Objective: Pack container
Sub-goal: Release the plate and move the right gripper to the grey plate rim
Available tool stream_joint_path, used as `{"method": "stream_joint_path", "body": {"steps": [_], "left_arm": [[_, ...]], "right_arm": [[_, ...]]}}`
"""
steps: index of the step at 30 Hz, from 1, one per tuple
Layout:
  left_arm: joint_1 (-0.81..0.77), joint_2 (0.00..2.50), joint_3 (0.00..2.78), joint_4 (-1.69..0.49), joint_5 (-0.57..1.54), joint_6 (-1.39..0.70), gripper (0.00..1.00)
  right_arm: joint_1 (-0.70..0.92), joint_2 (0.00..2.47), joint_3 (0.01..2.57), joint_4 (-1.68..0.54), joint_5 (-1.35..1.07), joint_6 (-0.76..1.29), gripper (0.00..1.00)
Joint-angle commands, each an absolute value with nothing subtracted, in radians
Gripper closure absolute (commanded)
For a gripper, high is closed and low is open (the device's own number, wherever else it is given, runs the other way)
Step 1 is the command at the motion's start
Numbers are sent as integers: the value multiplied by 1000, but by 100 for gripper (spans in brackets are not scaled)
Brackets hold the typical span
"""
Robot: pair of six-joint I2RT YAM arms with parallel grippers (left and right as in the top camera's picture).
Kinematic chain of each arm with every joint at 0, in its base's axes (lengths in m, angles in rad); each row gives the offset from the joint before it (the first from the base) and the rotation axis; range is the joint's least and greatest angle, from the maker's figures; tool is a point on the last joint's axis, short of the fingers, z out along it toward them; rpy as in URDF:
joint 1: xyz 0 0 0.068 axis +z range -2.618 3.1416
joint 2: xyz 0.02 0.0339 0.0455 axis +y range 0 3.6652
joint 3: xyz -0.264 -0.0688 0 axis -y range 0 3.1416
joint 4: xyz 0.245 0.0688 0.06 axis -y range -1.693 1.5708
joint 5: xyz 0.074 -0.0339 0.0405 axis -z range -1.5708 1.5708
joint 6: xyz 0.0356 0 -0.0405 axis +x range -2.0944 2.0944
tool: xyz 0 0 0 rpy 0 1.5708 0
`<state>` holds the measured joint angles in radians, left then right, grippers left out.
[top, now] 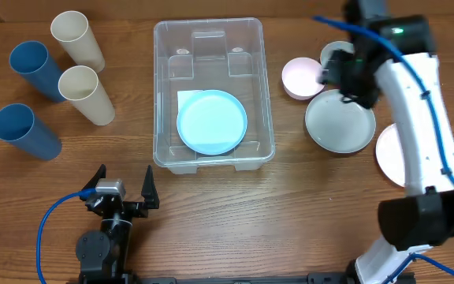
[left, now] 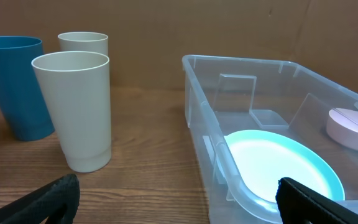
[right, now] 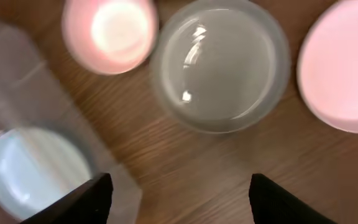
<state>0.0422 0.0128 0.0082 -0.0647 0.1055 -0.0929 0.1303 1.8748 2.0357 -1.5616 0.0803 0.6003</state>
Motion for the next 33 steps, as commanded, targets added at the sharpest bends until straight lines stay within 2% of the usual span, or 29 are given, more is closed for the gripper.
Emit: {"method": "stream_joint_path", "body": {"steps": [1, 5, 15, 18, 20, 24, 26, 27, 33], "left_arm": [[50, 4, 5, -67, 116, -70, 0], [51, 4, 5, -67, 116, -70, 0], [51, 4, 5, -67, 116, -70, 0], [50, 4, 5, -67, 116, -70, 0], [51, 5, 5, -67, 116, -70, 0], [51, 4, 5, -67, 116, -70, 0], [51, 4, 5, -67, 116, -70, 0], [51, 4, 5, -67, 116, -70, 0], [51, 4, 5, -67, 116, -70, 0]], "right_arm": [[25, 1871, 1885, -1523, 101, 660, 27], [-75, 1871, 1570, -1320, 61, 680, 28], [-107, 1874, 1273, -998, 50, 686, 28], [-107, 1874, 1196, -919, 50, 706, 32], [-107, 1874, 1159, -882, 43, 711, 39], [-107, 1874, 1137, -864, 44, 712, 77], [-107, 1874, 1137, -865, 44, 711, 93], [-107, 1874, 1136, -868, 44, 711, 96], [-107, 1874, 1137, -950, 51, 710, 96]]}}
